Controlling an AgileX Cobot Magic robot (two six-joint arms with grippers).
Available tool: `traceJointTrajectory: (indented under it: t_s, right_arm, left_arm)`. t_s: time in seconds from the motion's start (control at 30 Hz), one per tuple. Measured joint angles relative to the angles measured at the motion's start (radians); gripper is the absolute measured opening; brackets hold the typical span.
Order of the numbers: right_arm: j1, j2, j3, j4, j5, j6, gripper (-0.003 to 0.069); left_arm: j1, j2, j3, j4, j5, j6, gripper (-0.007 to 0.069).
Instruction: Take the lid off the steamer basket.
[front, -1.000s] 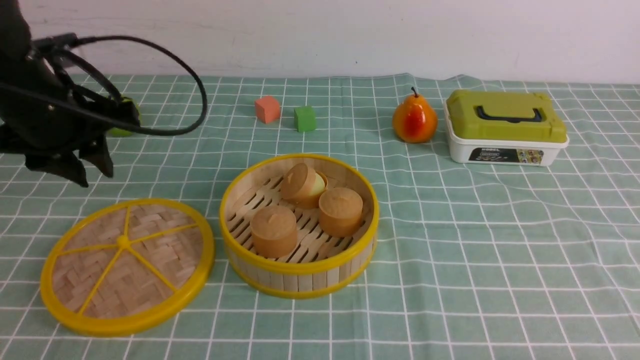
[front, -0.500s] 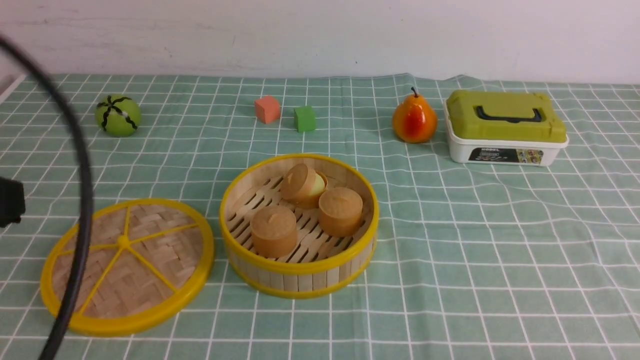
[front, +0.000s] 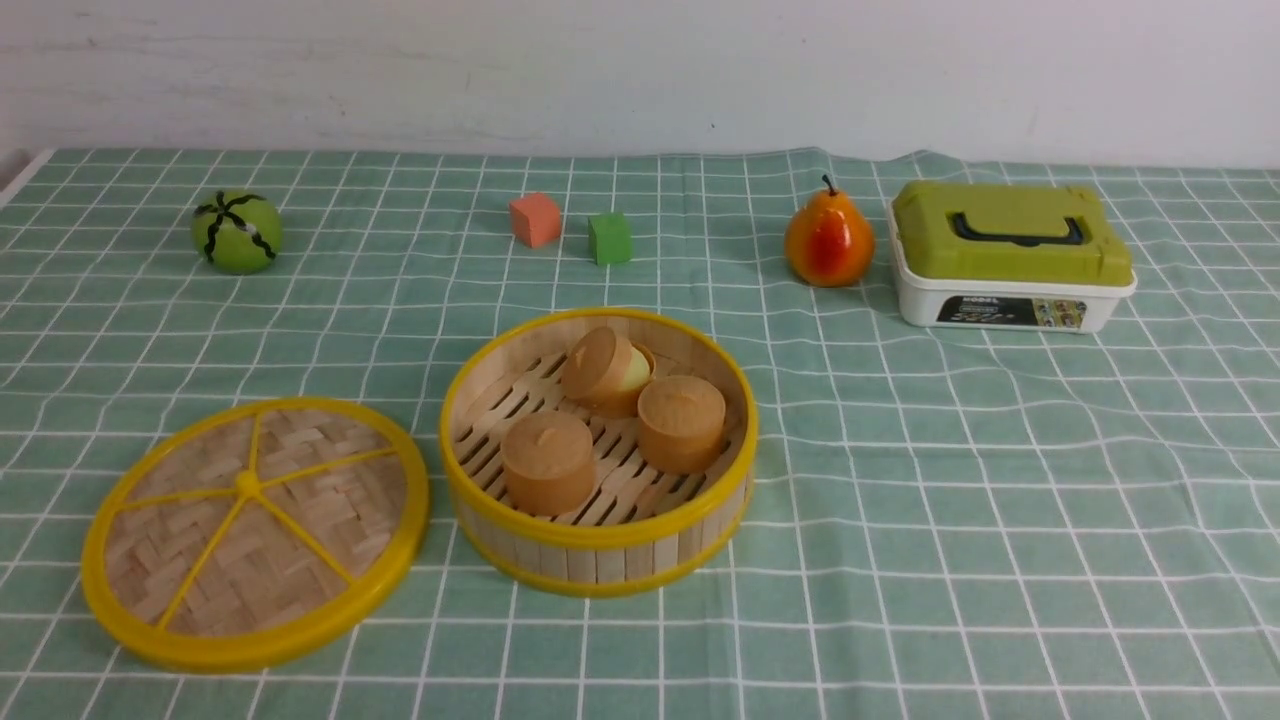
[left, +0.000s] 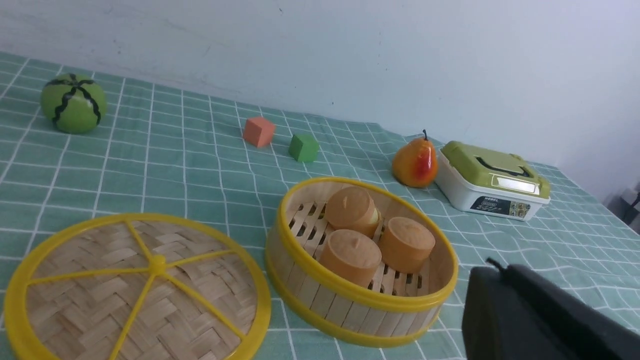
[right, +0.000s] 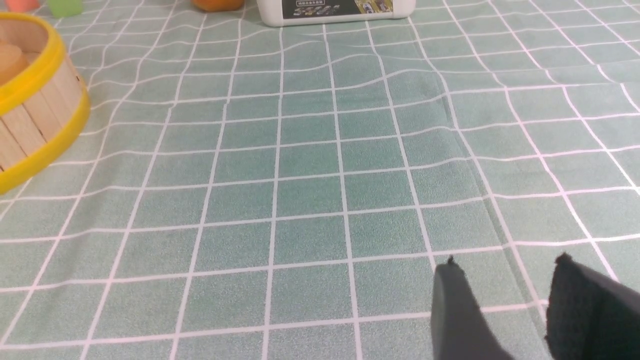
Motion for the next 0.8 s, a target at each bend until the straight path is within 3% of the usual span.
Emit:
traceJointTrajectory:
  t_s: [0.23, 0.57, 0.7, 0.8]
  right_arm:
    - [0.000, 0.000, 0.000, 0.000, 0.000, 0.000, 0.0241]
    - [0.000, 0.000, 0.000, 0.000, 0.000, 0.000, 0.0241]
    - [0.000, 0.000, 0.000, 0.000, 0.000, 0.000, 0.0241]
    - [0.000, 0.000, 0.000, 0.000, 0.000, 0.000, 0.0241]
  left_arm:
    - [0.000, -0.002, 0.001, 0.005, -0.001, 0.001, -0.0013]
    - [0.000, -0.002, 0.113, 0.139, -0.050, 0.007, -0.0013]
    - [0.000, -0.002, 0.253, 0.226, -0.156, -0.067, -0.0012]
    - [0.000, -0.025, 0.360, 0.341, -0.245, -0.188, -0.0011]
